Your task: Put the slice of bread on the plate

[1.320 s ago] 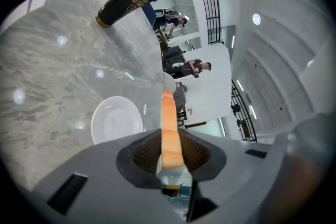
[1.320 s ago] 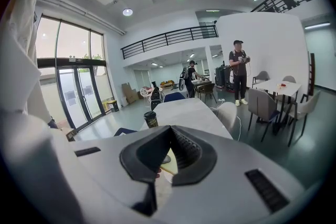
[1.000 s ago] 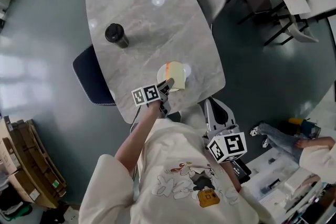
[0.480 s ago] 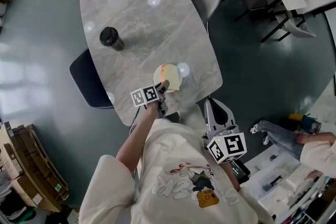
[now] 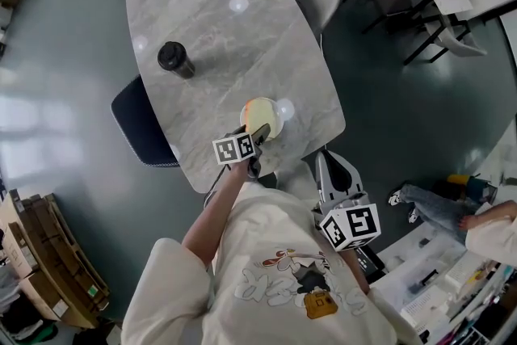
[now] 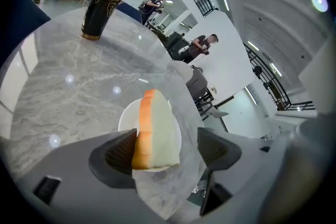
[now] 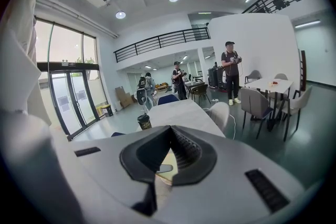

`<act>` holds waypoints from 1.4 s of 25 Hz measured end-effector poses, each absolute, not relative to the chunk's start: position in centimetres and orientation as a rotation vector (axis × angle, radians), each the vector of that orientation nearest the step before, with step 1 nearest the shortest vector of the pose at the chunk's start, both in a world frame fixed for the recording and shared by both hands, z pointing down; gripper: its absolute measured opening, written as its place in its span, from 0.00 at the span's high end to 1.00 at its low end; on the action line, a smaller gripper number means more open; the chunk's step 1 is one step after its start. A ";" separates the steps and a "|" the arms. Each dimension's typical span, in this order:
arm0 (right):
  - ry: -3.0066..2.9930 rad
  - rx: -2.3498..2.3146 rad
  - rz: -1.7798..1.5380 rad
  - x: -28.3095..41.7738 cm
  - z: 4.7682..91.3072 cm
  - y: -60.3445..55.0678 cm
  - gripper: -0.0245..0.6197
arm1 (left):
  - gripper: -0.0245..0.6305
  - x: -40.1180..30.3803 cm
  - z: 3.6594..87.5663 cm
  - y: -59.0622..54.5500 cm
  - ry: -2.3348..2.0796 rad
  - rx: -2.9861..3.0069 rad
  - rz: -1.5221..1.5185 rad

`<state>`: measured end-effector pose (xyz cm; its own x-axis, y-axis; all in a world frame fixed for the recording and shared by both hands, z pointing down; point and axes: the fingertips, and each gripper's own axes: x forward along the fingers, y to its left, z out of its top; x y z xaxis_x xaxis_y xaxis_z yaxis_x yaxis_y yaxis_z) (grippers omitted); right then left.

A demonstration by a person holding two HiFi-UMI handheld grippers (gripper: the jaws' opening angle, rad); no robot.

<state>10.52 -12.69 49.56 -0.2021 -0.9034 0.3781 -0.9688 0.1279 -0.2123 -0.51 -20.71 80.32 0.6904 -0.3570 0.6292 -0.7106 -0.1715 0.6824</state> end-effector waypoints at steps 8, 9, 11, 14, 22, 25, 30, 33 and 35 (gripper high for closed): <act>-2.239 1.913 0.611 10.1 49.4 -11.9 0.95 | 0.17 -0.7 80.4 -20.4 -0.847 1.858 0.485; -2.241 1.919 0.608 10.1 49.3 -11.9 0.95 | 0.11 -0.8 80.1 -20.5 -0.851 1.873 0.483; -2.243 1.923 0.591 10.0 48.8 -11.9 0.95 | 0.05 -0.8 79.7 -20.7 -0.856 1.896 0.474; -2.249 1.932 0.582 10.2 48.7 -11.7 0.95 | 0.05 -0.6 79.1 -20.2 -0.835 1.910 0.463; -2.269 1.942 0.570 8.7 48.1 -11.6 0.95 | 0.07 -1.5 75.8 -19.9 -0.794 1.982 0.389; -2.290 1.883 0.610 7.7 48.4 -11.2 0.95 | 0.12 -1.8 75.0 -19.2 -0.768 1.970 0.368; -2.333 1.792 0.560 5.8 48.4 -11.0 0.95 | 0.34 -2.2 73.1 -18.8 -0.739 2.026 0.345; -2.376 1.763 0.569 4.7 48.2 -11.0 0.95 | 0.40 -2.2 71.9 -18.3 -0.712 2.075 0.341; -2.398 1.746 0.537 4.0 48.0 -11.2 0.95 | 0.41 -2.5 70.9 -18.4 -0.720 2.102 0.329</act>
<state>4.01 -11.18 47.97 -0.3239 -0.8951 0.3064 -0.9403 0.2688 -0.2087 -2.46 -18.37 70.86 0.7983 -0.3729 0.4729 -0.6016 -0.4580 0.6545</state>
